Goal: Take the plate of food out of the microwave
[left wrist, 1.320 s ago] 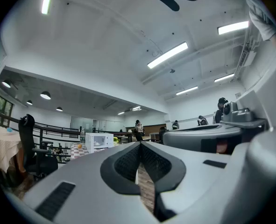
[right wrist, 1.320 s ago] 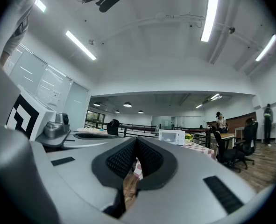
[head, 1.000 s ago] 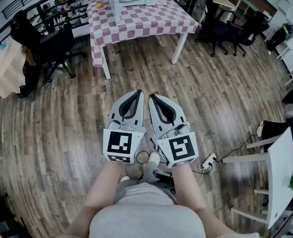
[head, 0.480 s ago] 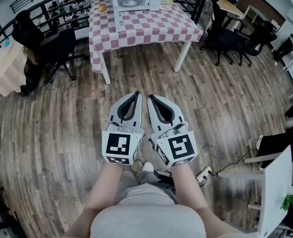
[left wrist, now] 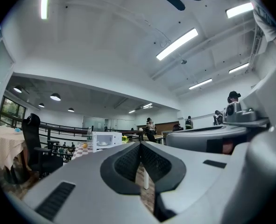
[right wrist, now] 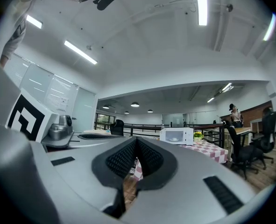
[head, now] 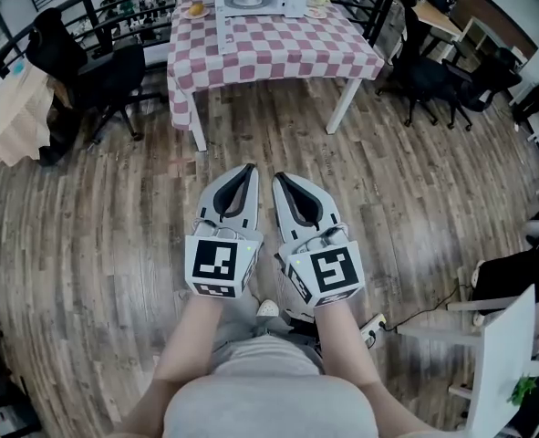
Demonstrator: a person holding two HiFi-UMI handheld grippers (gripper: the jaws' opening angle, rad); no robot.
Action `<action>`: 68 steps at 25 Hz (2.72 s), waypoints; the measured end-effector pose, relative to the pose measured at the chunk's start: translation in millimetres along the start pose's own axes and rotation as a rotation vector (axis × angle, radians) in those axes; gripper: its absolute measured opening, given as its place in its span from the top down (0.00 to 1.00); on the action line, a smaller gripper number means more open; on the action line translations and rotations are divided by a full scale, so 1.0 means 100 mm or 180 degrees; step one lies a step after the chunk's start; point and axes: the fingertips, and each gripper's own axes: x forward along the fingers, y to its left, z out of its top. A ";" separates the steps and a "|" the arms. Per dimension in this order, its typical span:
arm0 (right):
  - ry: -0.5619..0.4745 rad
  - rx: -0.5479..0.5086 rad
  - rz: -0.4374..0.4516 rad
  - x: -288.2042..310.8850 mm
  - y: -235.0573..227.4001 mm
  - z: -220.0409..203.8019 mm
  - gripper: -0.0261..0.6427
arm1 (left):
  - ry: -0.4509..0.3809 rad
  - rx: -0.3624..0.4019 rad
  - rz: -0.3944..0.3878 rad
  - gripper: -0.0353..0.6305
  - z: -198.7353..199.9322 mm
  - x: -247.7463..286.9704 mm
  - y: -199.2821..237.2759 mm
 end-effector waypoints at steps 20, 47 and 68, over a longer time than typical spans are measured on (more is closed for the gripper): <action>-0.0044 -0.0095 -0.0089 1.59 -0.77 -0.08 0.92 | -0.0105 -0.0032 -0.0137 0.96 0.05 1.54 0.96; -0.0003 -0.0106 -0.0278 3.32 -1.44 -0.26 0.92 | -0.0163 -0.0038 -0.0403 0.96 0.03 3.01 2.06; -0.0008 -0.0014 -0.0279 4.11 -2.35 -0.47 0.92 | -0.0115 0.0016 -0.0240 0.96 -0.11 4.16 2.39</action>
